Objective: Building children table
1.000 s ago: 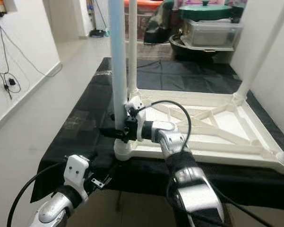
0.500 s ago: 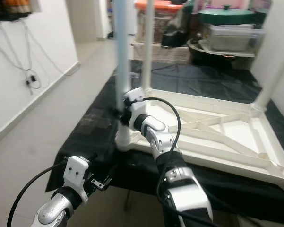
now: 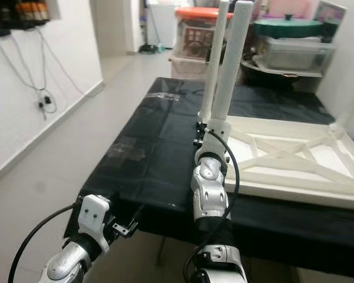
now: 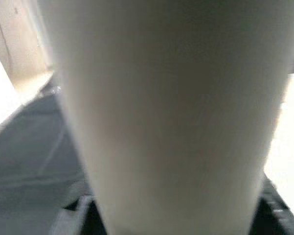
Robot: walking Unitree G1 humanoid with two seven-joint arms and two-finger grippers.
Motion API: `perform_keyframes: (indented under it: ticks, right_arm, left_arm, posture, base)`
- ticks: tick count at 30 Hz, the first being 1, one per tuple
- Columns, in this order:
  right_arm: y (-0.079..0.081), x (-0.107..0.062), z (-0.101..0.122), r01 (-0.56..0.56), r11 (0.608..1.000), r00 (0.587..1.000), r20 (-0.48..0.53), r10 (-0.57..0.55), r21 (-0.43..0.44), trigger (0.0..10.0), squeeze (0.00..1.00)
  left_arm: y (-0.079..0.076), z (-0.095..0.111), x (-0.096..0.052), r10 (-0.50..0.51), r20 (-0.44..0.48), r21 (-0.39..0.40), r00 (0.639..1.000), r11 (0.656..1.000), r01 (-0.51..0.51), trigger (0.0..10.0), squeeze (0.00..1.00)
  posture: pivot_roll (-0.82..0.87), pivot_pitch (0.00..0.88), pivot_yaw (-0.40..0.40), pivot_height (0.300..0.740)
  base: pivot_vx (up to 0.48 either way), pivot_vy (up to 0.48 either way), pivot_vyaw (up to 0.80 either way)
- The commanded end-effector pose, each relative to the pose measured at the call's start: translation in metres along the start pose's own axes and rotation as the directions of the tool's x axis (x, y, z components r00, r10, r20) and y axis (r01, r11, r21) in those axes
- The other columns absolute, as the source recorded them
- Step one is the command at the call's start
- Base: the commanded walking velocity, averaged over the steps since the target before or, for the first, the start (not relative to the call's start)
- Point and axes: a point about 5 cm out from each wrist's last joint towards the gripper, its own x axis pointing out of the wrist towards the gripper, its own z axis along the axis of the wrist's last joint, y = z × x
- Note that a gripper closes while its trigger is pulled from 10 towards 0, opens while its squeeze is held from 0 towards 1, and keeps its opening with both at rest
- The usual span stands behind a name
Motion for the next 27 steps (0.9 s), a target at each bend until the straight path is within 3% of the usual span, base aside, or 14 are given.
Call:
perform_keyframes:
  ticks: [1, 3, 4, 9, 11, 12, 15, 16, 18, 19, 22, 23, 24, 27]
  right_arm:
    - [0.029, -0.014, -0.016, -0.072, 0.992, 0.995, -0.056, 0.078, 0.101, 10.0, 1.0]
    - [0.033, -0.012, -0.014, -0.128, 0.986, 0.991, -0.022, 0.131, 0.104, 10.0, 1.0]
    - [0.031, -0.008, -0.011, -0.168, 0.981, 0.986, 0.01, 0.168, 0.101, 10.0, 0.0]
    - [0.026, 0.005, -0.007, -0.382, 0.913, 0.923, 0.017, 0.383, 0.143, 10.0, 0.0]
    - [0.024, 0.012, -0.005, -0.594, 0.795, 0.799, -0.024, 0.6, 0.121, 10.0, 0.0]
    - [0.024, 0.012, -0.005, -0.594, 0.795, 0.799, -0.024, 0.6, 0.121, 10.0, 0.0]
    - [0.026, 0.009, -0.006, -0.868, 0.492, 0.48, -0.144, 0.866, 0.064, 10.0, 0.0]
    - [0.026, 0.009, -0.006, -0.868, 0.492, 0.48, -0.144, 0.866, 0.064, 10.0, 0.0]
    - [0.031, 0.001, -0.009, -0.961, 0.274, 0.26, -0.21, 0.942, 0.039, 10.0, 0.0]
    - [0.031, 0.001, -0.009, -0.961, 0.274, 0.26, -0.21, 0.942, 0.039, 10.0, 0.0]
    - [0.041, -0.005, -0.009, -0.991, 0.117, 0.098, -0.237, 0.966, 0.069, 10.0, 0.0]
    - [0.041, -0.005, -0.009, -0.991, 0.117, 0.098, -0.237, 0.966, 0.069, 10.0, 0.0]
    - [0.053, -0.01, -0.005, -0.994, 0.015, -0.011, -0.223, 0.975, 0.113, 10.0, 0.0]
    - [0.059, -0.01, -0.003, -0.994, 0.015, -0.009, -0.214, 0.977, 0.112, 10.0, 0.0]
  left_arm:
    - [0.001, -0.003, 0.0, 0.006, -0.009, 0.003, 1.0, 1.0, -0.006, 10.0, 0.0]
    - [0.001, -0.004, 0.0, 0.004, -0.01, 0.002, 1.0, 1.0, -0.004, 10.0, 0.0]
    - [0.0, -0.004, 0.001, 0.002, -0.011, 0.002, 1.0, 1.0, -0.002, 10.0, 0.0]
    - [0.0, -0.005, 0.001, -0.002, -0.012, 0.0, 1.0, 1.0, 0.002, 10.0, 0.0]
    - [0.0, -0.006, 0.001, -0.004, -0.014, 0.0, 1.0, 1.0, 0.004, 10.0, 0.0]
    - [0.0, -0.006, 0.001, -0.004, -0.014, 0.0, 1.0, 1.0, 0.004, 10.0, 0.0]
    - [0.001, -0.007, 0.002, -0.008, -0.016, 0.002, 1.0, 1.0, 0.008, 10.0, 0.0]
    - [0.001, -0.007, 0.002, -0.008, -0.016, 0.002, 1.0, 1.0, 0.008, 10.0, 0.0]
    - [0.001, -0.007, 0.002, -0.009, -0.018, 0.005, 1.0, 1.0, 0.01, 10.0, 0.0]
    - [0.001, -0.007, 0.002, -0.009, -0.018, 0.005, 1.0, 1.0, 0.01, 10.0, 0.0]
    - [0.001, -0.007, 0.002, -0.005, -0.017, 0.008, 1.0, 1.0, 0.005, 10.0, 0.0]
    - [0.001, -0.007, 0.002, -0.005, -0.017, 0.008, 1.0, 1.0, 0.005, 10.0, 0.0]
    - [0.001, -0.007, 0.001, 0.0, -0.016, 0.011, 1.0, 1.0, 0.001, 10.0, 0.0]
    - [0.002, -0.007, 0.001, 0.0, -0.016, 0.011, 1.0, 1.0, 0.0, 10.0, 0.0]
  posture:
    - [0.11, 0.0, -0.038, 0.74]
    - [0.11, 0.0, -0.038, 0.74]
    - [0.1, 0.0, -0.034, 0.74]
    - [0.1, 0.0, -0.033, 0.74]
    - [0.1, 0.0, -0.032, 0.74]
    - [0.1, 0.0, -0.032, 0.74]
    - [0.11, 0.0, -0.037, 0.74]
    - [0.11, 0.0, -0.037, 0.74]
    - [0.12, 0.0, -0.041, 0.74]
    - [0.12, 0.0, -0.041, 0.74]
    - [0.14, 0.0, -0.055, 0.74]
    - [0.14, 0.0, -0.055, 0.74]
    - [0.15, 0.0, -0.057, 0.74]
    - [0.15, 0.0, -0.058, 0.74]
  base:
    - [0.0, 0.0, 0.0]
    - [0.0, 0.0, 0.0]
    - [0.0, 0.0, 0.0]
    - [0.0, 0.0, 0.0]
    - [0.0, 0.0, 0.0]
    - [0.0, 0.0, 0.0]
    - [0.0, 0.0, 0.0]
    - [0.0, 0.0, 0.0]
    - [0.0, 0.0, 0.0]
    - [0.0, 0.0, 0.0]
    - [0.0, 0.0, 0.0]
    - [0.0, 0.0, 0.0]
    - [0.0, 0.0, 0.0]
    - [0.0, 0.0, 0.0]
